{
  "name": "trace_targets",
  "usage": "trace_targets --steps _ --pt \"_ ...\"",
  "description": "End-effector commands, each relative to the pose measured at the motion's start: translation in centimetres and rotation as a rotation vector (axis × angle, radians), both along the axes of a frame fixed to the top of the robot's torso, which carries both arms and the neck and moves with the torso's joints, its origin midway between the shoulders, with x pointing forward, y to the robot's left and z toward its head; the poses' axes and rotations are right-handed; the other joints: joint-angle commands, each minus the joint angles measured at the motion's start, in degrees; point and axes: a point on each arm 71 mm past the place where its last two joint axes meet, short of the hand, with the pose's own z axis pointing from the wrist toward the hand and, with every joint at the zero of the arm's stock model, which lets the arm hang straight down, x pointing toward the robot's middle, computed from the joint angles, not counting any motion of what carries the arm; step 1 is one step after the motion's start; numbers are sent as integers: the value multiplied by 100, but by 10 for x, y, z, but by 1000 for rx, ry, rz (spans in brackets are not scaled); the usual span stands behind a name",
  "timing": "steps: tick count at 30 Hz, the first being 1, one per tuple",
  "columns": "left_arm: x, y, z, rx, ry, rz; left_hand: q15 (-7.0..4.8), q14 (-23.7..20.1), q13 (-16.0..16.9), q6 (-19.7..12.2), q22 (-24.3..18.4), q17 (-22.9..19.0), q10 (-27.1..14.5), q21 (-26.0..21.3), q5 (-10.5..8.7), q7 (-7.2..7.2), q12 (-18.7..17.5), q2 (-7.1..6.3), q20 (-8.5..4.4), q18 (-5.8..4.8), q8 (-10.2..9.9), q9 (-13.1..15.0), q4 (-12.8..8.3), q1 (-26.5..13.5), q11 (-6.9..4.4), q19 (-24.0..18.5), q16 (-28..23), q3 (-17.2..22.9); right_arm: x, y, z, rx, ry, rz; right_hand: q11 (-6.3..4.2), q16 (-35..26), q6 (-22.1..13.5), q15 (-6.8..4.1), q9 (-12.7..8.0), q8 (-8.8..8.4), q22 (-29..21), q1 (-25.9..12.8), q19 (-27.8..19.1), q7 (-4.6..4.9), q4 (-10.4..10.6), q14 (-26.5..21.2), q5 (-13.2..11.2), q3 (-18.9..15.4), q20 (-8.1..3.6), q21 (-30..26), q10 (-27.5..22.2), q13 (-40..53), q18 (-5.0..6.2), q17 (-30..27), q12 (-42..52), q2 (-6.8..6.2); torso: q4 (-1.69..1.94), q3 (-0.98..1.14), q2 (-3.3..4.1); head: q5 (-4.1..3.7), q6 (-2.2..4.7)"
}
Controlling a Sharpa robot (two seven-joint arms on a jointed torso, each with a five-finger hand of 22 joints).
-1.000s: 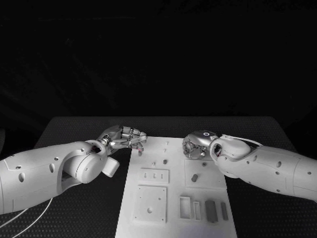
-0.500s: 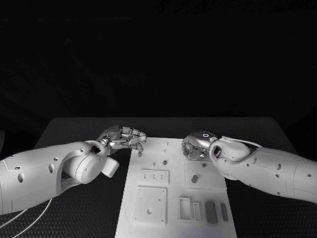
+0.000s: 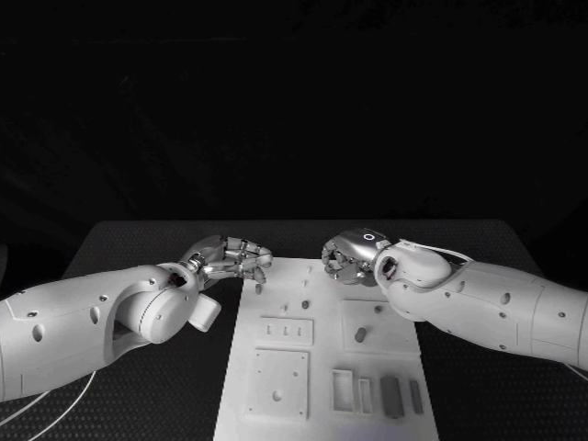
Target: Assemble the parts on the task board
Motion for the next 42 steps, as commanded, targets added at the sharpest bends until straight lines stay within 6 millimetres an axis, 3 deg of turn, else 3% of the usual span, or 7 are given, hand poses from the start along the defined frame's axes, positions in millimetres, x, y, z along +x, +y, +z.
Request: trace_targets --steps 1,18,42 --pt "0 -3 2 -10 -8 -13 -12 36 0 -36 -7 9 -4 -35 -38 10 -24 -15 -46 33 -28 -8 -3 -14 34 13 -29 -26 2 8 2 -5 -15 11 -80 38 680 -33 14 22 87 -13 -3 16 3 38 -2 26 -30 29 -60 -5 147 -8 27 -3 5 4 4 7 20" --pt "1 -7 2 -11 -8 -21 -12 38 3 -33 -7 20 2 -39 -38 10 -27 -10 -47 30 -25 -7 -3 -14 32 15 -37 -26 15 37 2 -8 -77 3 -82 38 670 -38 29 17 83 -8 3 16 0 41 -1 38 -38 29 -54 -16 147 -20 22 5 19 2 5 15 44" --pt "2 -8 3 -11 -11 -21 -13 42 6 -35 -7 38 8 -47 -38 11 -35 -7 -51 27 -24 -8 -4 -11 31 18 -52 -28 18 46 -11 -70 -76 -1 -82 39 664 -40 45 13 81 -1 7 16 -3 44 -1 50 -46 28 -50 -28 147 -32 16 10 7 6 11 53 16"
